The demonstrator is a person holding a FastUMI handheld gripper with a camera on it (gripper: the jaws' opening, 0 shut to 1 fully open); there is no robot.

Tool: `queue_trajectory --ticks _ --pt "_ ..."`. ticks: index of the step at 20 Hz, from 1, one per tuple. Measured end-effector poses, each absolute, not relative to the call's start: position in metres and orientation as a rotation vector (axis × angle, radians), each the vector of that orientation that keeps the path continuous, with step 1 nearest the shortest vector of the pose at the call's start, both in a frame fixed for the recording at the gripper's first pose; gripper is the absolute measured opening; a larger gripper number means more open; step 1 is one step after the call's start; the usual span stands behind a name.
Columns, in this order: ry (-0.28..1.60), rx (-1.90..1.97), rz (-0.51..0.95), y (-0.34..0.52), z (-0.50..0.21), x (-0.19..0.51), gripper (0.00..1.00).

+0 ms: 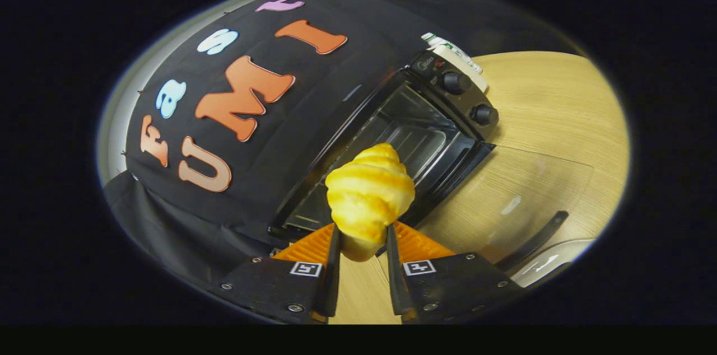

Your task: Open the toaster oven, put the food inside, and close the toaster oven door.

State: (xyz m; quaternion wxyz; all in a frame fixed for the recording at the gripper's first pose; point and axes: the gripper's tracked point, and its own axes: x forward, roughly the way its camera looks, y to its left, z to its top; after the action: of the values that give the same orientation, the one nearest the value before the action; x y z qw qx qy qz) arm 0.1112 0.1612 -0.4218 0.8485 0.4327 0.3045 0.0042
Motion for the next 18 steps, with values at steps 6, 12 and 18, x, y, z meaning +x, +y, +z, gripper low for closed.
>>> queue_trajectory --ticks 6,12,18 --pt "0.637 0.955 0.005 0.171 -0.432 0.151 0.38" --pt "0.625 1.007 0.033 0.182 -0.44 0.169 0.49" --pt "0.603 1.022 0.031 0.178 -0.44 0.175 0.6"
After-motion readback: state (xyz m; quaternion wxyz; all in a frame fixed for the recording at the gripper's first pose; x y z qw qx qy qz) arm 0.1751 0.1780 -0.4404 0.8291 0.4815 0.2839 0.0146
